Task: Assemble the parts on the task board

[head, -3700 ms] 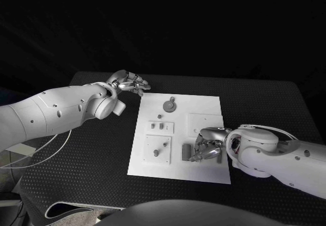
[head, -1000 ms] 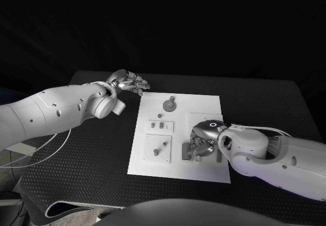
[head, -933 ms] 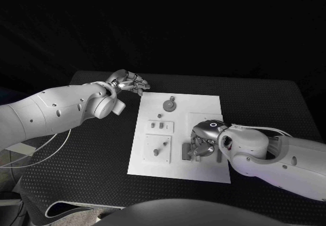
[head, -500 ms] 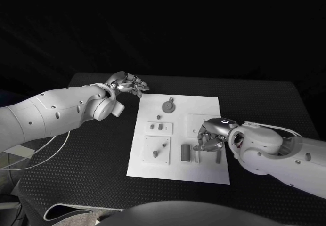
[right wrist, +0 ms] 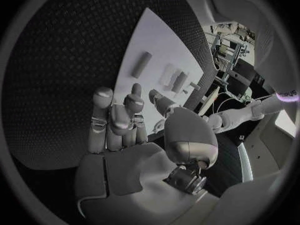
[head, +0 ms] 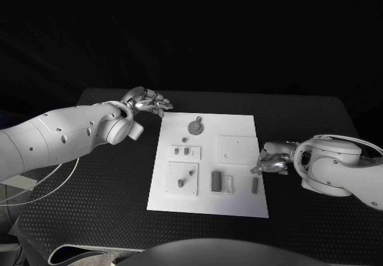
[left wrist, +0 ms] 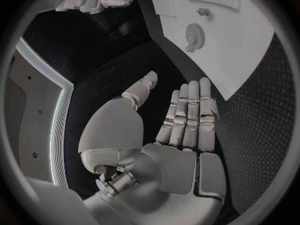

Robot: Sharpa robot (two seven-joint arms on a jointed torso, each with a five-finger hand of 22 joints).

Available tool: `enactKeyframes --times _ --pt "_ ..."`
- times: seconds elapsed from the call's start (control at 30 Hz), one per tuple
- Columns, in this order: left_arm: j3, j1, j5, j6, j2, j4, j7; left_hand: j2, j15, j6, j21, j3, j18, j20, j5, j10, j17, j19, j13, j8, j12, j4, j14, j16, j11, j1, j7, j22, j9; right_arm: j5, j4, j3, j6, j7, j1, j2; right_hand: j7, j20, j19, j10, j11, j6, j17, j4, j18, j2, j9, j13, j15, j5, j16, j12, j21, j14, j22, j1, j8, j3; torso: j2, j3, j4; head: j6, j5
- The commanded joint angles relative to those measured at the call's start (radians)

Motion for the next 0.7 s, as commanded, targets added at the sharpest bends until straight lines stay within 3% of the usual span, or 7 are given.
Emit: enactKeyframes --times 0.03,0.3,0.6,0.7 --pt "0.0 0.001 0.003 0.023 0.001 0.002 -0.001 -0.001 0.0 0.008 -0.004 0.0 0.019 0.0 -0.006 0.003 0.001 0.001 0.002 0.007 0.002 0.009 0.01 -0.006 -0.003 -0.009 0.0 0.002 0.001 0.061 -0.002 -0.004 0.084 -0.034 -0.001 -0.018 0.02 0.002 -0.006 -0.004 -0.002 -0.008 0.001 -0.007 0.006 0.005 0.001 0.001 0.004 -0.004 0.005 0.005 0.006 -0.004 0.02 -0.009 0.003 -0.006 0.0 0.0026 -0.0005 0.001 -0.003" --pt "-0.001 0.001 -0.004 0.036 0.002 0.002 -0.006 -0.003 -0.001 0.009 -0.004 -0.002 0.019 0.0 -0.013 0.003 0.003 0.0 0.002 0.007 0.001 0.014 0.01 -0.008 -0.004 -0.016 0.0 0.002 0.001 0.108 -0.004 -0.02 0.062 -0.039 -0.002 -0.027 0.013 0.001 0.002 0.025 -0.009 0.015 0.046 -0.001 0.006 -0.028 0.001 0.023 0.0 -0.004 0.024 0.05 0.016 0.017 0.02 -0.053 0.011 -0.013 0.001 0.0022 -0.0012 0.004 -0.008" --pt "-0.001 0.001 -0.005 0.034 0.006 0.002 -0.004 -0.003 -0.001 0.009 -0.004 -0.003 0.02 0.0 -0.017 0.003 0.004 0.0 0.002 0.007 0.001 0.018 0.01 -0.009 -0.004 -0.021 0.0 0.002 0.001 0.12 -0.021 -0.022 0.046 -0.038 -0.014 0.01 0.003 -0.002 0.005 0.073 -0.018 0.042 0.065 0.014 0.006 -0.05 0.004 0.083 -0.008 -0.004 0.035 0.157 0.023 0.023 0.019 -0.099 0.021 -0.009 0.001 0.001 0.0022 0.005 -0.021" --pt "-0.001 0.001 -0.005 0.035 0.006 0.003 -0.004 -0.003 -0.001 0.009 -0.004 -0.004 0.02 0.0 -0.017 0.003 0.005 0.0 0.002 0.007 0.001 0.019 0.01 -0.009 -0.004 -0.022 0.0 0.002 0.001 0.114 -0.04 -0.024 0.045 -0.04 -0.028 0.026 0.002 -0.003 0.005 0.077 -0.02 0.045 0.066 0.016 0.006 -0.056 0.004 0.09 -0.009 -0.004 0.036 0.168 0.024 0.023 0.019 -0.106 0.022 -0.006 0.001 0.0009 0.0029 0.003 -0.022"
